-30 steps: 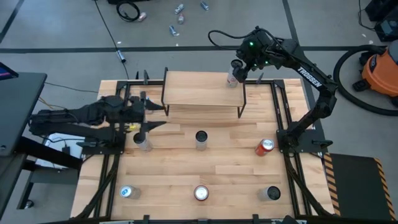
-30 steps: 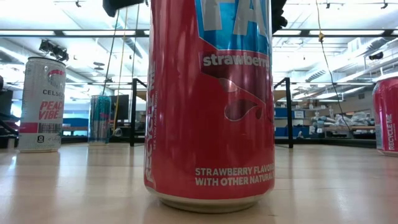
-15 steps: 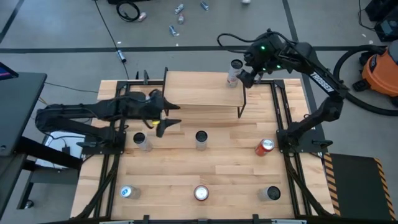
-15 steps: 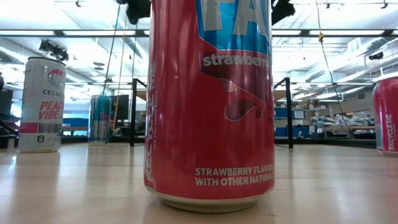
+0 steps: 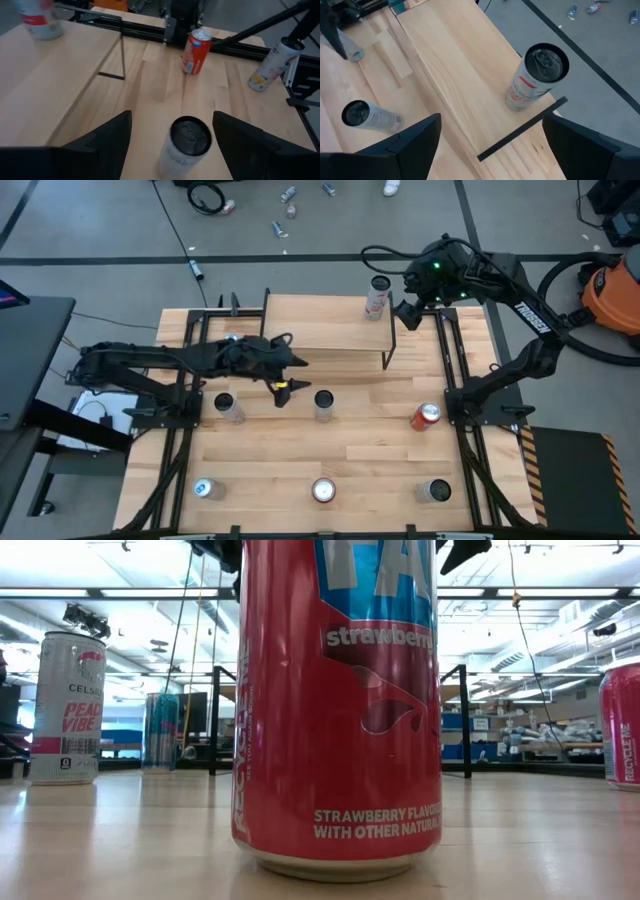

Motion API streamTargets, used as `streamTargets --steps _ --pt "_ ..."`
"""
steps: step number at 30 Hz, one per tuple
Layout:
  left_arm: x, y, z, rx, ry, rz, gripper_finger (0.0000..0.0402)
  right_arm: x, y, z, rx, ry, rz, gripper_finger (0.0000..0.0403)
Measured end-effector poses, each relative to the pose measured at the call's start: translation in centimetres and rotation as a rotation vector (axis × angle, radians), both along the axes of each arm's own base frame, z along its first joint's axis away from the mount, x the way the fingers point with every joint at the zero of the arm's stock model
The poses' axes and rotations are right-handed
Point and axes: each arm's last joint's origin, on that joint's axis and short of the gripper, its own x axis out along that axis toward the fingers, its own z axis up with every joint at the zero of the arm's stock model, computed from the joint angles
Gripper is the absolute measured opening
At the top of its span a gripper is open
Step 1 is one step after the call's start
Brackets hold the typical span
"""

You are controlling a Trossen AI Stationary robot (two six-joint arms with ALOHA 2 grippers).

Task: Place canned beverage on shelf
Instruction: Put the top white yellow soda can on the shelf

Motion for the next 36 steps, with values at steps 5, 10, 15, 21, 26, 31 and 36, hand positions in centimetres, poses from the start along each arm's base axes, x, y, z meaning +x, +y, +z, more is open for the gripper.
streamTargets --steps 5,10,15,21,26,31,36 --pt "1.3 -0.9 -1.0 0.001 0.015 -0.035 0.0282 0.0 0.0 0.0 0.001 0.003 0.001 0.0358" --pt "2.5 -1.5 -2.2 0.0 0.032 -0.051 0.0282 0.0 0.0 0.0 0.0 0.004 0.002 0.0358" --pt "3.3 -1.6 -3.5 -0.021 0.077 -0.043 0.0282 0.0 0.0 0.0 0.001 0.005 0.003 0.0358" --pt "4.0 -1.7 -4.9 -0.023 0.118 -0.047 0.0282 0.0 0.0 0.0 0.002 0.007 0.003 0.0358" --pt "4.6 -1.8 -6.0 -0.021 0.153 -0.049 0.0282 0.0 0.0 0.0 0.001 0.008 0.004 0.0358" --pt "5.1 -1.8 -6.9 -0.022 0.172 -0.047 0.0281 0.0 0.0 0.0 -0.002 0.01 0.008 0.0358" --pt "5.3 -1.8 -7.1 -0.026 0.172 -0.051 0.0281 0.0 0.0 0.0 -0.002 0.01 0.008 0.0358"
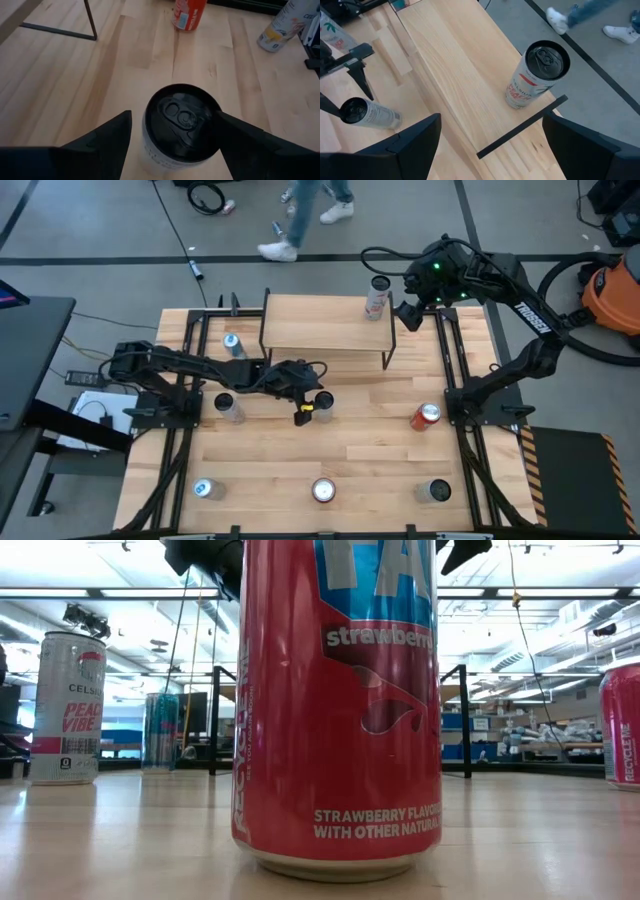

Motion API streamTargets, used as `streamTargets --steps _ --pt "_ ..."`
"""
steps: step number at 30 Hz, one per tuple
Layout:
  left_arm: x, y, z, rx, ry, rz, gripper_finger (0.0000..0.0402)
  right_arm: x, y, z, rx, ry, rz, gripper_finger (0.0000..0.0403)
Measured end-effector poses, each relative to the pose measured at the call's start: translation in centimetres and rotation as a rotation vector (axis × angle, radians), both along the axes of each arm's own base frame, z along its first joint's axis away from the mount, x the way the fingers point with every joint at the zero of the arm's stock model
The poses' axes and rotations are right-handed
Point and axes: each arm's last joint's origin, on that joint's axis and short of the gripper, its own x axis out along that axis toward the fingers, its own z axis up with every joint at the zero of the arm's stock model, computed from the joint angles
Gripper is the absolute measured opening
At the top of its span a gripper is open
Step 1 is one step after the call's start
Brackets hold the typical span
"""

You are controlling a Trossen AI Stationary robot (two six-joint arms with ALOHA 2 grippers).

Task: Place canned beverage on shelf
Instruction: Put the top white yellow soda can on the shelf

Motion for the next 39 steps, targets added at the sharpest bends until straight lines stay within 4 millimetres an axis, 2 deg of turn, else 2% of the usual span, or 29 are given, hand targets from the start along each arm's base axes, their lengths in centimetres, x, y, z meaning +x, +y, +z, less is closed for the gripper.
streamTargets --steps 39 --pt "0.12 -0.69 0.24 -0.003 -0.032 -0.028 0.0282 0.05 -0.03 -0.04 0.0 0.002 -0.001 0.0358"
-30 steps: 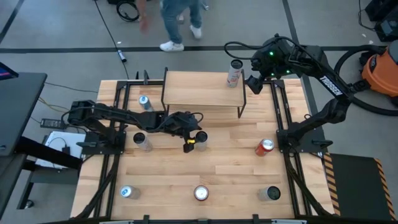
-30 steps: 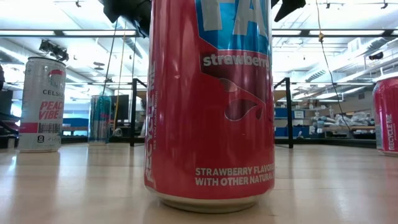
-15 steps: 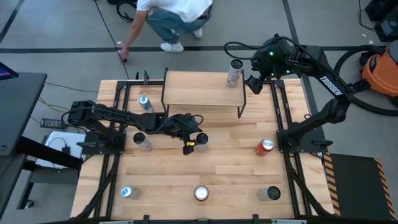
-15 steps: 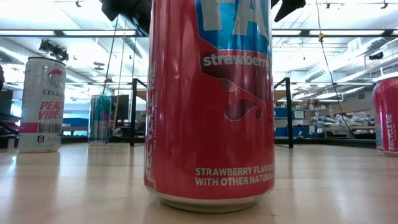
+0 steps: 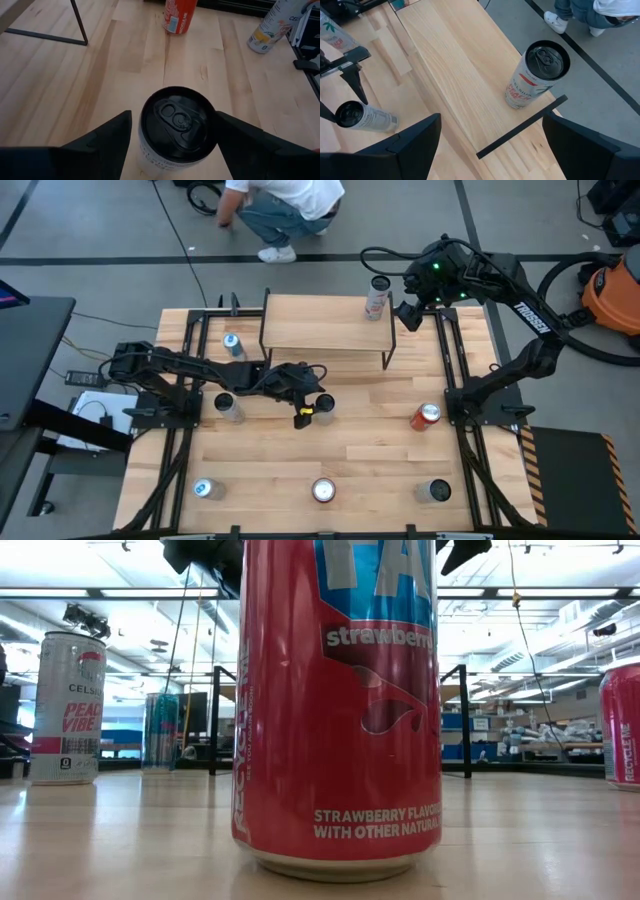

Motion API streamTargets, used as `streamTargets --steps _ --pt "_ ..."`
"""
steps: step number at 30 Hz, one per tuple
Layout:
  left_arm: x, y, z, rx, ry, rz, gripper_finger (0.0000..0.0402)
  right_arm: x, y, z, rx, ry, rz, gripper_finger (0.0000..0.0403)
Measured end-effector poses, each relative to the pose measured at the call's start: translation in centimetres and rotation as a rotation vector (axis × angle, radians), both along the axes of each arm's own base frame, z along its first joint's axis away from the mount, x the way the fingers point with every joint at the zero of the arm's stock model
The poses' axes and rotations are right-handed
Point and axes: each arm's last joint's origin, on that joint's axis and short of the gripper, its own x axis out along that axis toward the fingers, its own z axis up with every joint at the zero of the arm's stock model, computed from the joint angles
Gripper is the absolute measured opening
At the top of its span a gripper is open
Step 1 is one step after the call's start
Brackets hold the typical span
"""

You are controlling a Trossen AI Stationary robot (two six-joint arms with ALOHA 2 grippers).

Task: Place canned beverage on shelf
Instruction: Put the top white yellow soda can on the shelf

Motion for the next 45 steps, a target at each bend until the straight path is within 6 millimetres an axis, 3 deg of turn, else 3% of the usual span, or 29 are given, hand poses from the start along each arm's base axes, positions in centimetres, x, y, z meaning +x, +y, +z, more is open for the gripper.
streamTargets --steps 45 --pt "0.04 -0.66 0.06 -0.035 -0.009 -0.068 0.0282 0.08 -0.04 -0.14 0.002 0.005 0.0 0.0358"
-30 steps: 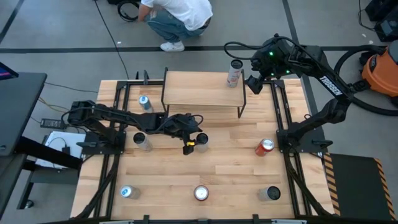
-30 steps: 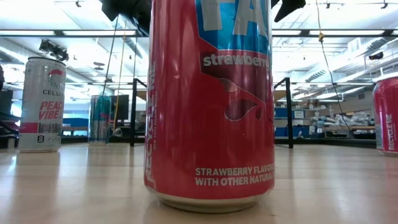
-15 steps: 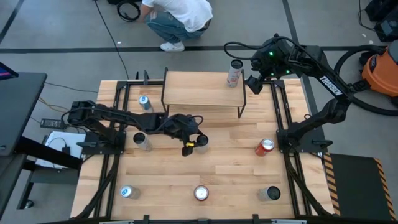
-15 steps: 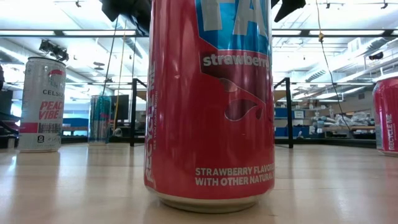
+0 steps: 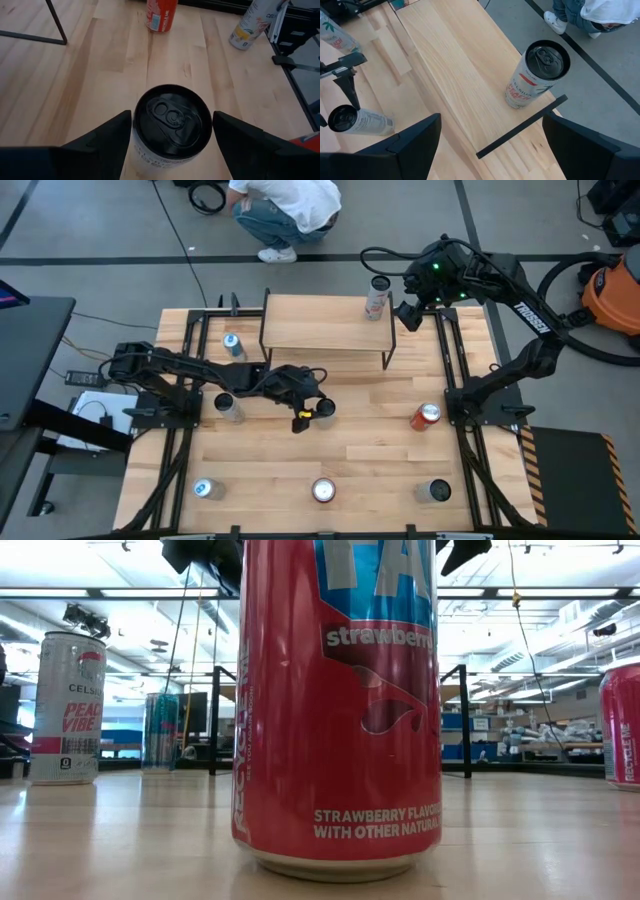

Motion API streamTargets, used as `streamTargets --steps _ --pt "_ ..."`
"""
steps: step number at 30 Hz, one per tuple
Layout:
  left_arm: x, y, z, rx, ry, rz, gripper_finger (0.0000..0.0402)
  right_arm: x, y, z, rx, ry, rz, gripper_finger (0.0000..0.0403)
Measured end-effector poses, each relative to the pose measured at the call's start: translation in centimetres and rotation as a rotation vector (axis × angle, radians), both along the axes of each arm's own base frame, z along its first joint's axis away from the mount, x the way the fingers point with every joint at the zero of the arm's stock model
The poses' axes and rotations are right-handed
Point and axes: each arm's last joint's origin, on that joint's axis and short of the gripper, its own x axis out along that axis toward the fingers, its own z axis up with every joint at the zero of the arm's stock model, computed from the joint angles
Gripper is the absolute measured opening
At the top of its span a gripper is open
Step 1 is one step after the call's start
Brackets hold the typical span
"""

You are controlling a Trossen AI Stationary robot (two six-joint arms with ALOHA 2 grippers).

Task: Place canned beverage on shelf
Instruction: Put the top white yellow soda can on the shelf

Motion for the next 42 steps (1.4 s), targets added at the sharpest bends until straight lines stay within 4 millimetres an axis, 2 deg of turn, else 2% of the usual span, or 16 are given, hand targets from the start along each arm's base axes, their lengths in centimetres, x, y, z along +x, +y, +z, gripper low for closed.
streamTargets --steps 10,27,42 --pt "0.0 0.0 0.0 0.059 -0.011 -0.037 0.0282 0.6 -0.3 -1.8 0.024 0.072 0.014 0.0358" --pt "0.2 0.2 0.3 0.028 -0.042 -0.042 0.0282 -0.5 0.2 -0.8 -0.024 0.019 -0.006 0.0358" --pt "0.2 0.2 0.3 0.027 -0.04 -0.029 0.0282 -0.6 0.2 -0.7 -0.024 0.014 -0.003 0.0358"
